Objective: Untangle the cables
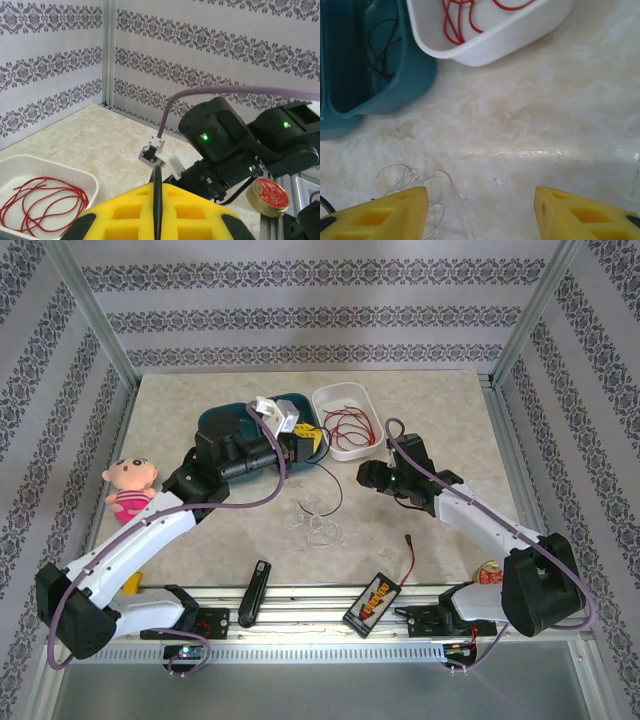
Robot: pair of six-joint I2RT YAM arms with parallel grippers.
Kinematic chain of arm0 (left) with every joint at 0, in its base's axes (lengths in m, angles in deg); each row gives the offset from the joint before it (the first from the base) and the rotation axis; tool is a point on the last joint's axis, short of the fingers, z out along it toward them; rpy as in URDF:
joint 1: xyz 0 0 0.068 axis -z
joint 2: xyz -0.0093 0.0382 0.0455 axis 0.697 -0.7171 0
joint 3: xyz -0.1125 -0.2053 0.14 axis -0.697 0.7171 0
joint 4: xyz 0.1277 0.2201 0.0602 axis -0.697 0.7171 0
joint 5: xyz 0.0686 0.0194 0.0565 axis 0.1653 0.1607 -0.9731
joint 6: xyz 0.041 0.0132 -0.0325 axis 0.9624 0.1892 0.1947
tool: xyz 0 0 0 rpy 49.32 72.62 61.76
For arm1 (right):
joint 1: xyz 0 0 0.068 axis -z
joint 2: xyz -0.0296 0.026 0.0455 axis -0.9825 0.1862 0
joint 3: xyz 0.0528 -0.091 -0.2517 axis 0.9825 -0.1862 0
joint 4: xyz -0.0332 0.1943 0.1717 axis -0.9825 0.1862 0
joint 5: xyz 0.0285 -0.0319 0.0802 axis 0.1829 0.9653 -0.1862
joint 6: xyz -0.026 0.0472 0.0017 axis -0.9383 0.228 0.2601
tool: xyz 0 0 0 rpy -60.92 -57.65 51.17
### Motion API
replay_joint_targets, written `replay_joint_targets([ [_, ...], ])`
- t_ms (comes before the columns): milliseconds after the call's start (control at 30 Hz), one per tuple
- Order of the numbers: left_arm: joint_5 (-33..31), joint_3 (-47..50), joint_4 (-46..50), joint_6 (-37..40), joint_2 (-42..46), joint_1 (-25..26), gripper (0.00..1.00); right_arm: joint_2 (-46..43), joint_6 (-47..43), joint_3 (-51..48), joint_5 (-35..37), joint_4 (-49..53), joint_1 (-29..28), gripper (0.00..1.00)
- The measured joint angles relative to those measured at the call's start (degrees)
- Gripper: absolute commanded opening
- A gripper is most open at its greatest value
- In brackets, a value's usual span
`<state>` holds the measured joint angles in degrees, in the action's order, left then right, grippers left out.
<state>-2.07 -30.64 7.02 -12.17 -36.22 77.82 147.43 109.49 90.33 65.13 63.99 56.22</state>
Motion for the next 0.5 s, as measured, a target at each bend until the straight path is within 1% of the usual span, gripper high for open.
replay_joint_targets([
  [100, -0.85, -2.91, -2.08, -1.53, -0.28, 0.0, 0.0, -1.33, 0.24, -0.5, 1.33, -0.15, 0.22, 0.59],
  [333, -2.08, -14.71, -7.23, -7.02, -4.52, 0.0, 0.0, -7.52, 1.53, -3.1, 6.32, -0.17, 2.91, 0.6],
  [500, -3.74, -18.58, -8.72, -9.88, -7.98, 0.0, 0.0, -11.58, 1.49, -5.33, 7.17, -1.03, 3.04, 0.59],
])
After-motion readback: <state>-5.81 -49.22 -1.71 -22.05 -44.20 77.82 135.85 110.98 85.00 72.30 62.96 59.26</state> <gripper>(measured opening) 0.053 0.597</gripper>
